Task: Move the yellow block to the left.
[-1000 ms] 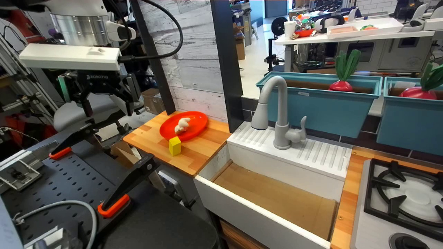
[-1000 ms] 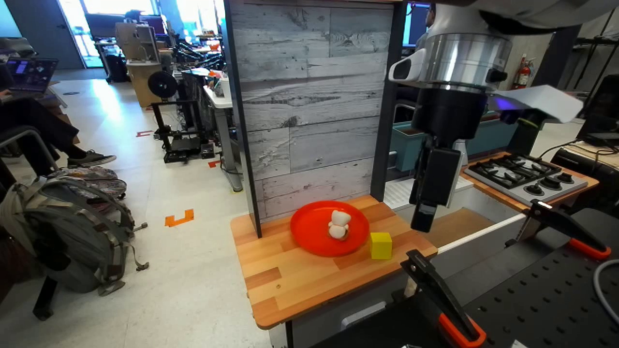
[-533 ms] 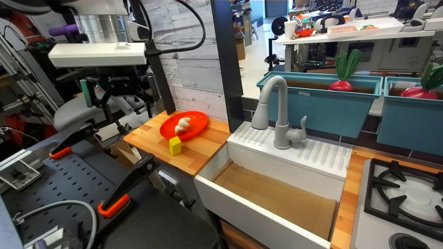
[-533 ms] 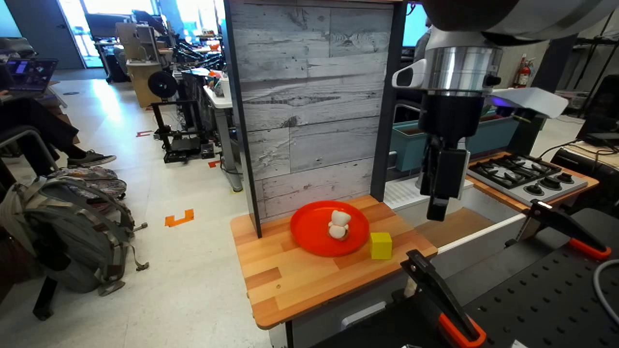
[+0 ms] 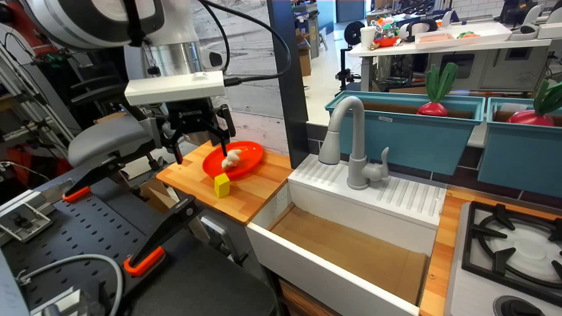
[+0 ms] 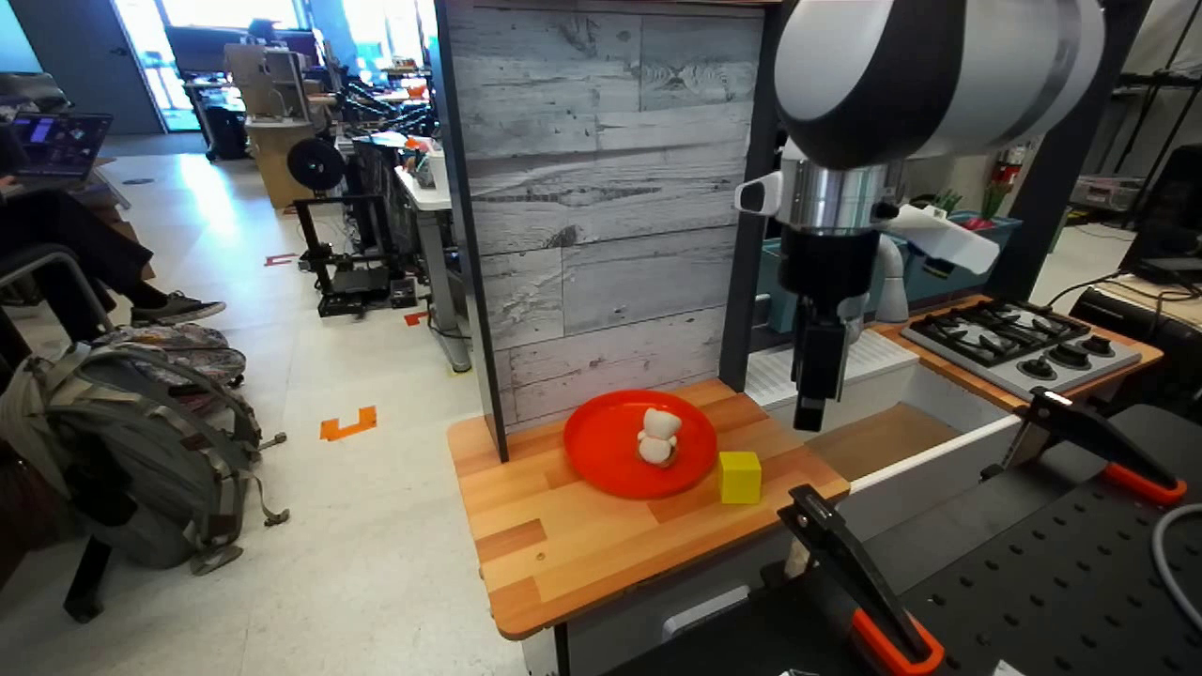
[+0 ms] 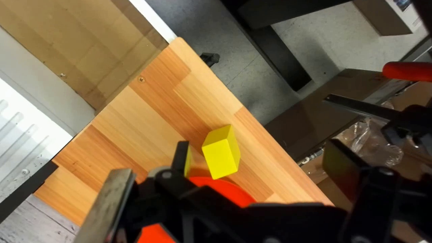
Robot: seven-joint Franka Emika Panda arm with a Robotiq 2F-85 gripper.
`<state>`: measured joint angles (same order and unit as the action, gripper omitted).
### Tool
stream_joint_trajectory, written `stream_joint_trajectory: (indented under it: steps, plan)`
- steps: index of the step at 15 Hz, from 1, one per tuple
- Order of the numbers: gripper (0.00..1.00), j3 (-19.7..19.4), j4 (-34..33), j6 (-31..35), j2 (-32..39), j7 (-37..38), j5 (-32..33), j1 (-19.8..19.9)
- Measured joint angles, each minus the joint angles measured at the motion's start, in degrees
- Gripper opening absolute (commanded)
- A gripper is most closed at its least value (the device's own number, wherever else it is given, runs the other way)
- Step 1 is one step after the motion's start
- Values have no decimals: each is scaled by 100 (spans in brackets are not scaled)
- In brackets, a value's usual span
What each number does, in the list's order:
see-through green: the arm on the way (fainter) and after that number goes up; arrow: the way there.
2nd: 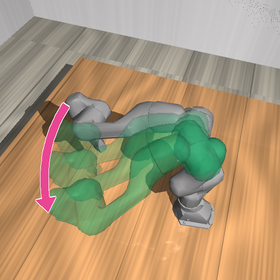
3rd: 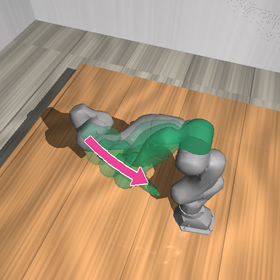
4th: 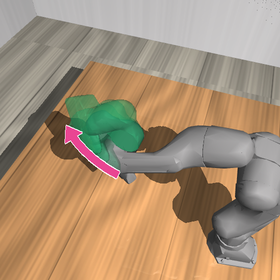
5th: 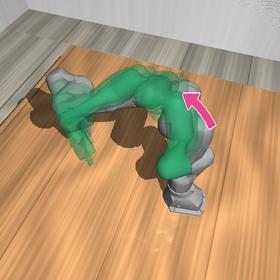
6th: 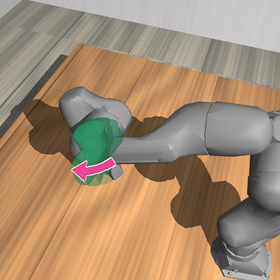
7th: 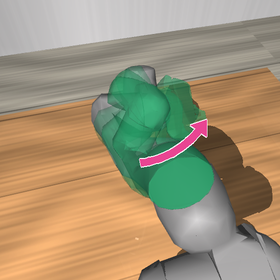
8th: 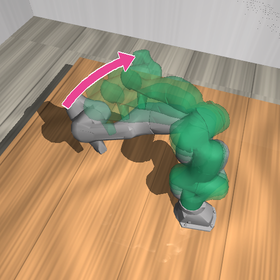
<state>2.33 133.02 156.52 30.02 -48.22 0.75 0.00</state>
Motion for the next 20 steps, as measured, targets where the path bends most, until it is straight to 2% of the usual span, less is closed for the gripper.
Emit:
stream_joint_trajectory:
  steps: [6,11,12,14,18,20]
  plan:
    - [100,9,-561,678,1110,696,460,-4]
    - [100,65,-1188,766,1882,1139,814,-43]
    - [75,89,-1303,766,1996,1201,868,-46]
    - [66,129,-1500,766,2177,1288,972,-56]
    - [34,133,-1702,767,2270,1411,1186,-76]
    - [21,142,-1724,766,2263,1438,1245,-75]
